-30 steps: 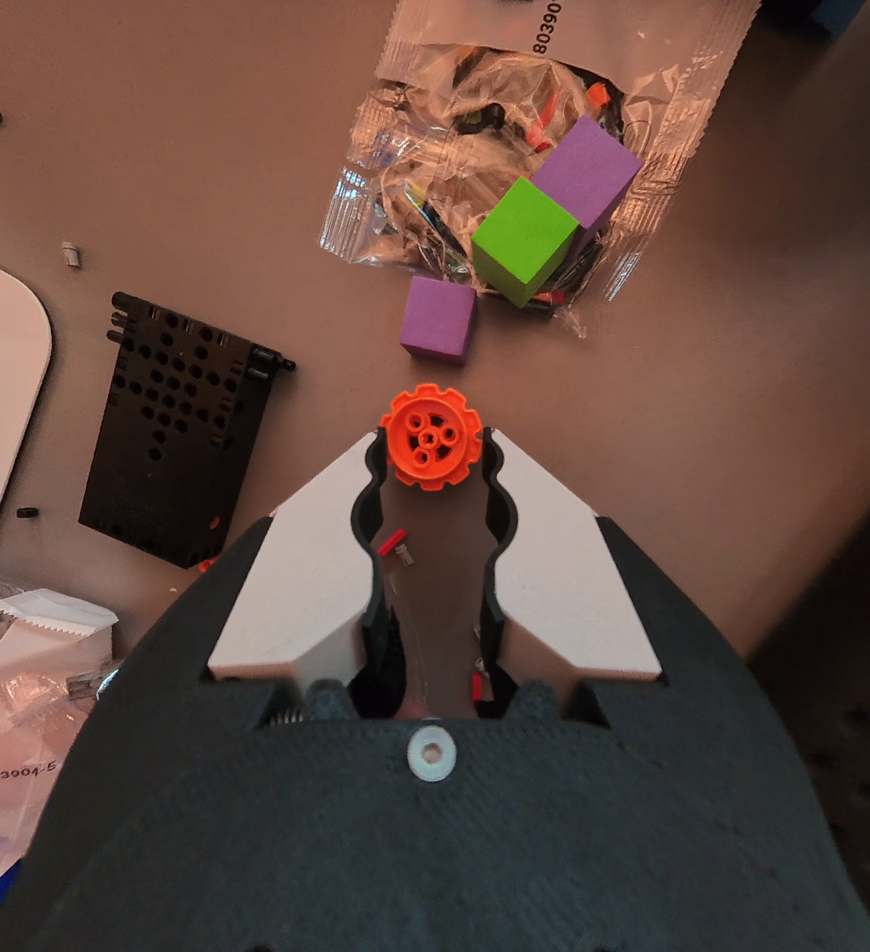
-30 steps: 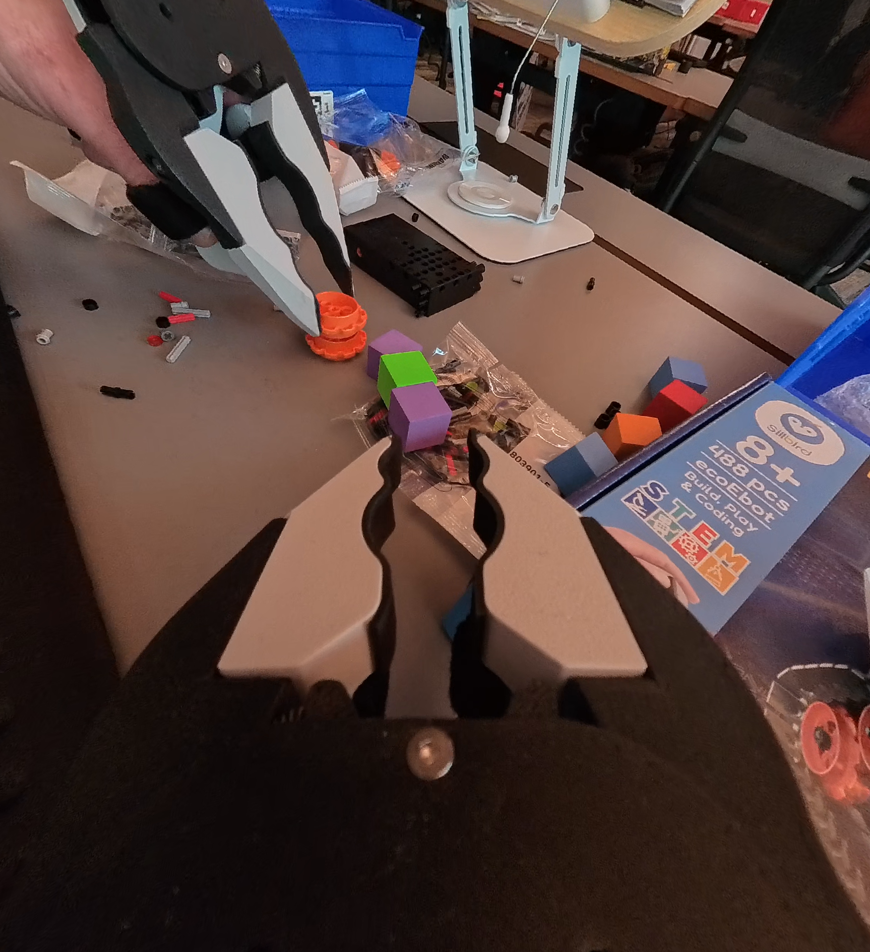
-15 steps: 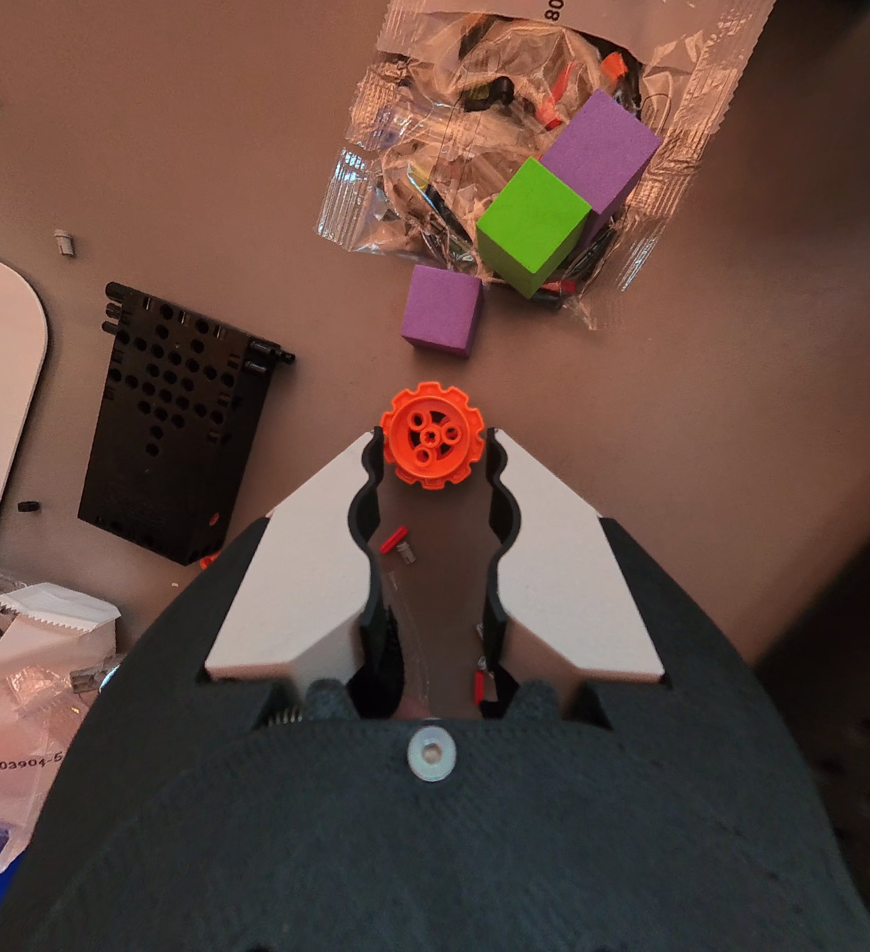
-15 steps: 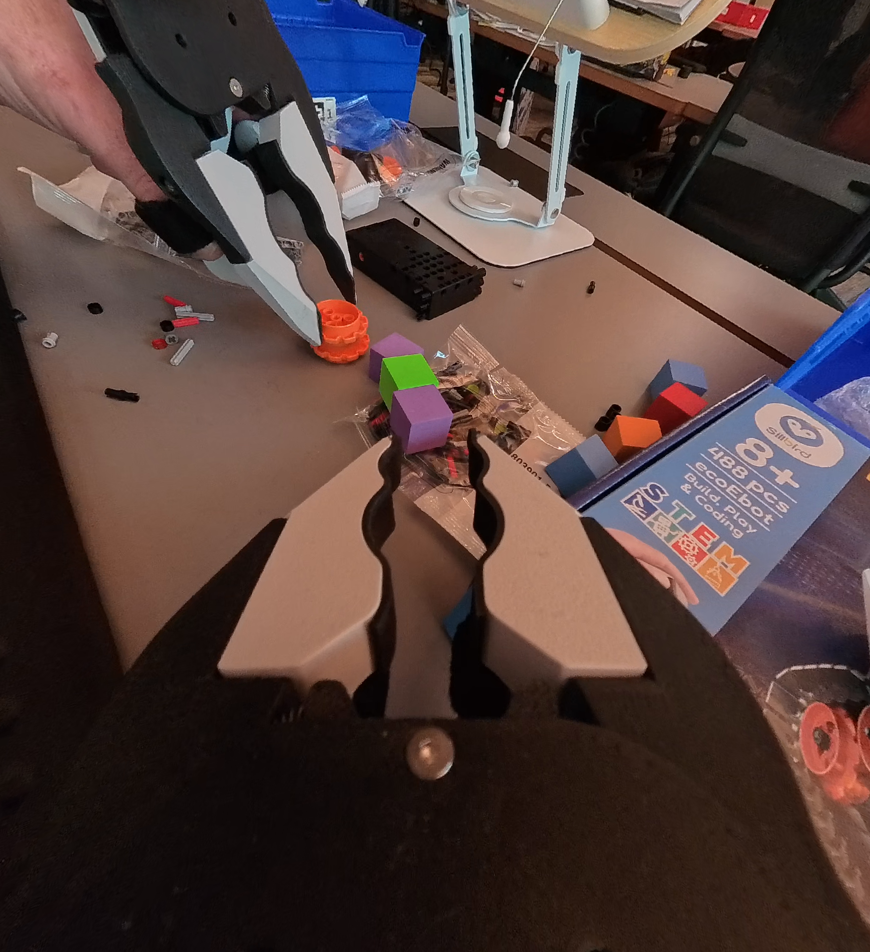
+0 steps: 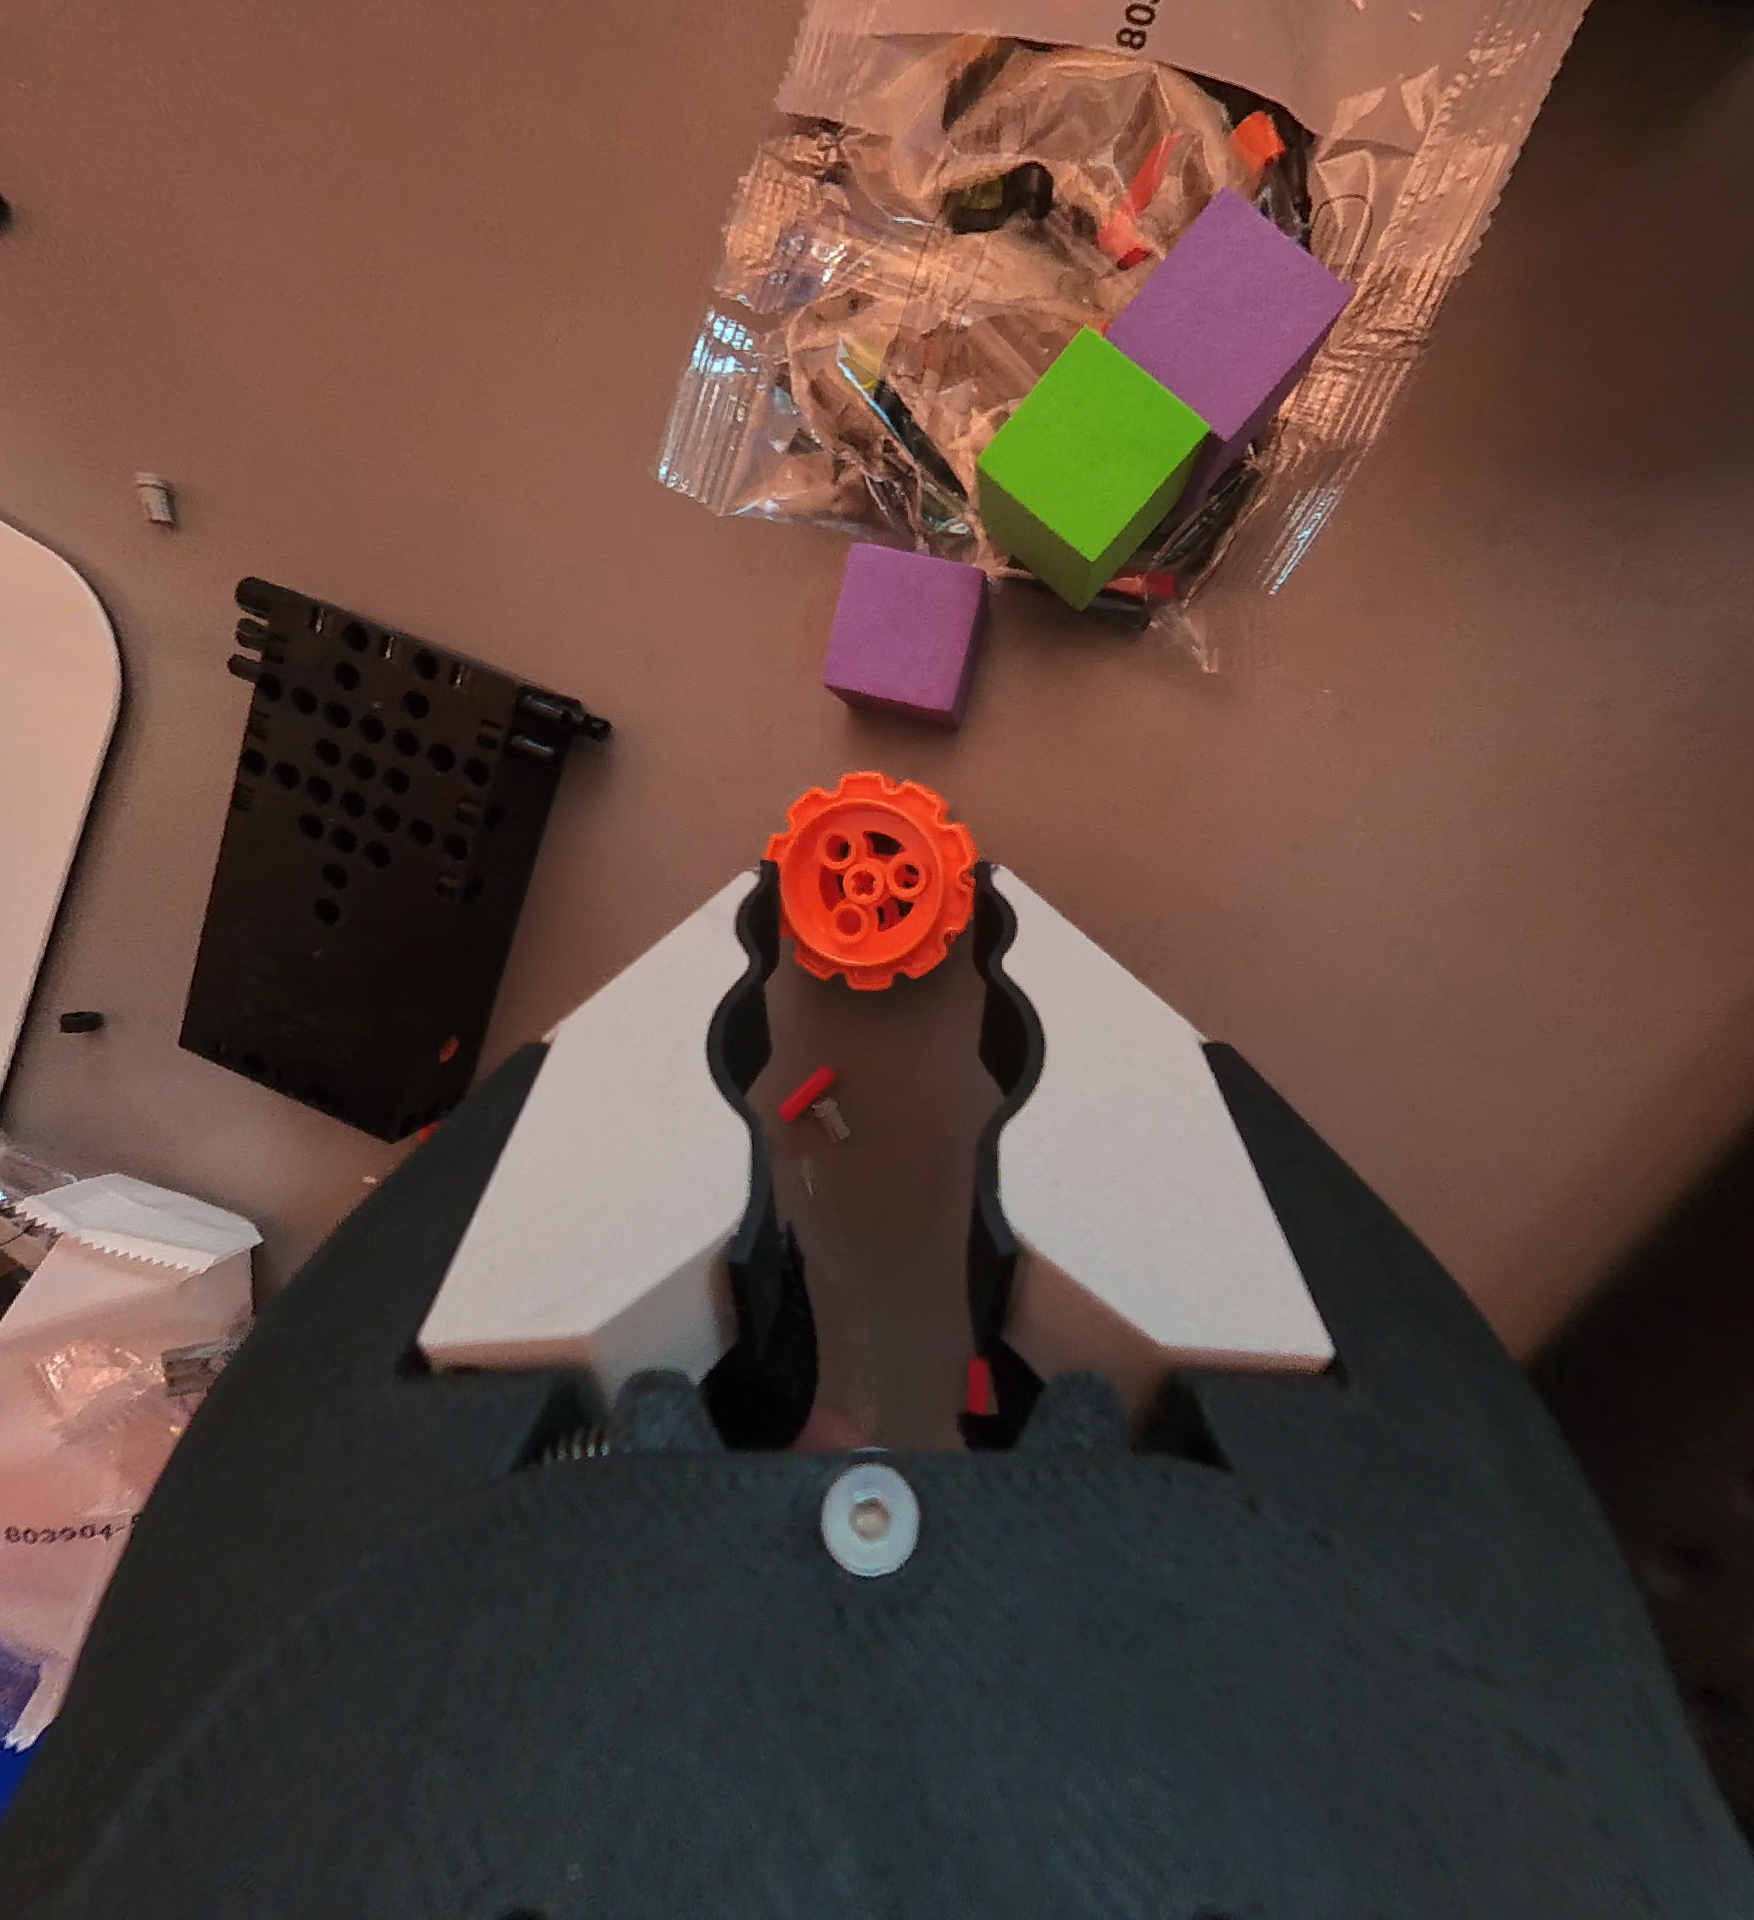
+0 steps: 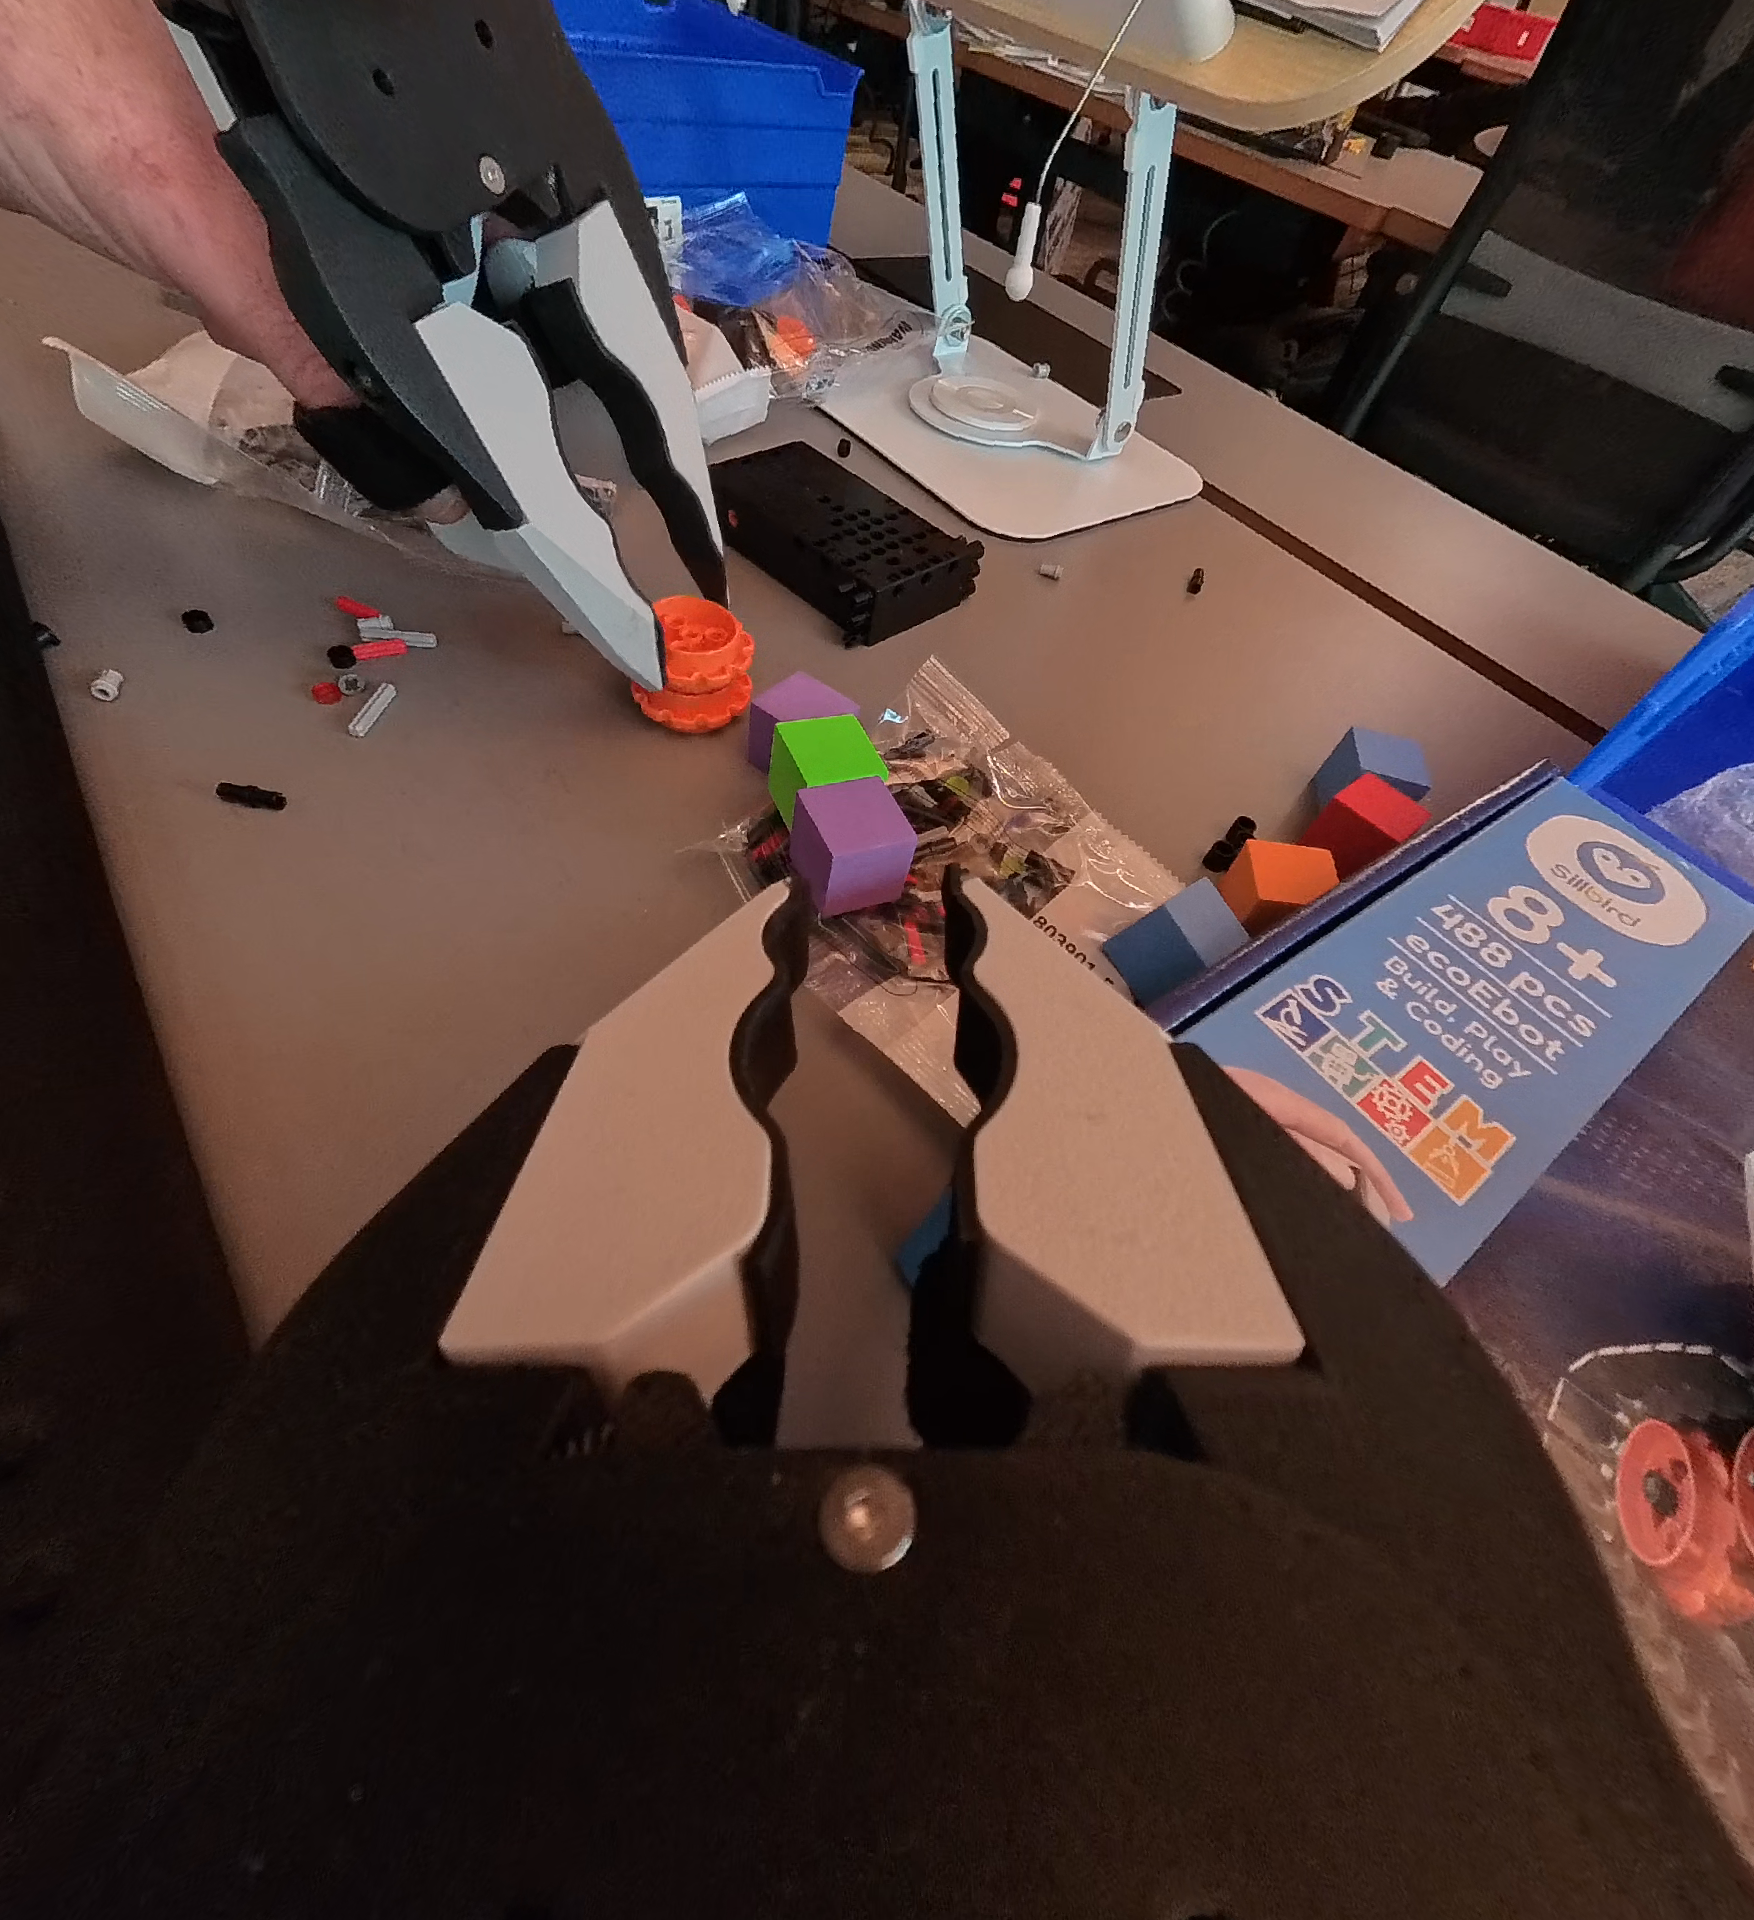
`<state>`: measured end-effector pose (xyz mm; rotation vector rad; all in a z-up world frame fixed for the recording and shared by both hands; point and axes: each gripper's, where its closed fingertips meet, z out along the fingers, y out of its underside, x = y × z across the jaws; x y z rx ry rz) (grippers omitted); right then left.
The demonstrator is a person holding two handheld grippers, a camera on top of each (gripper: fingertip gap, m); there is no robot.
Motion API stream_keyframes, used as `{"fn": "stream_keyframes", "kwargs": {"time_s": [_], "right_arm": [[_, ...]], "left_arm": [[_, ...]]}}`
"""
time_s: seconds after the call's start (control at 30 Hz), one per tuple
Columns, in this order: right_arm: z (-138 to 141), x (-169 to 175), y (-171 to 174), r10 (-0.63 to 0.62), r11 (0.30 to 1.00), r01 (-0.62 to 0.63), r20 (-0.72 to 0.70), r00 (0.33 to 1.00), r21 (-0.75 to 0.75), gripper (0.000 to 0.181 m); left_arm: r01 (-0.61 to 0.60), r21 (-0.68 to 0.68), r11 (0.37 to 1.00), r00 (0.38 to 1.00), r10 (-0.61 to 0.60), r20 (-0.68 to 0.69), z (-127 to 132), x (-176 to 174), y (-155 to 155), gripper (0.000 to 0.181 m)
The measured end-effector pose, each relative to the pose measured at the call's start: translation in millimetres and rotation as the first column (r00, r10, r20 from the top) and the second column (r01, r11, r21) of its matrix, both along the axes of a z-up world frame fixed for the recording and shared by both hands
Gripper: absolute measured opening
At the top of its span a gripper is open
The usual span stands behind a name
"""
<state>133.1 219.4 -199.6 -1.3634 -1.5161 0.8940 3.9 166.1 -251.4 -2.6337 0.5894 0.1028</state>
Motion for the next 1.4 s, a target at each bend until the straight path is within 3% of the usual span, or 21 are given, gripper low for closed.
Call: {"fn": "stream_keyframes", "kwargs": {"time_s": [0.8,1.13,1.4], "right_arm": [[-1.2,-0.4,-0.9,0.005,1.000,-0.005,0.005,1.000,-0.001,0.025],[-1.5,-0.4,-0.5,0.003,1.000,-0.003,0.006,1.000,-0.001,0.024],[-1.8,-0.3,0.3,0.001,1.000,-0.001,0.006,1.000,-0.004,0.025]], "left_arm": [[-0.001,-0.006,1.000,1.000,0.001,-0.016,2.8,-3.3,-2.8,0.043],[0.081,0.054,0.995,0.996,-0.080,-0.032,17.0,17.6,22.5,0.041],[0.099,-0.036,0.994,0.989,-0.102,-0.104,-4.6,17.6,40.4,0.032]]}}
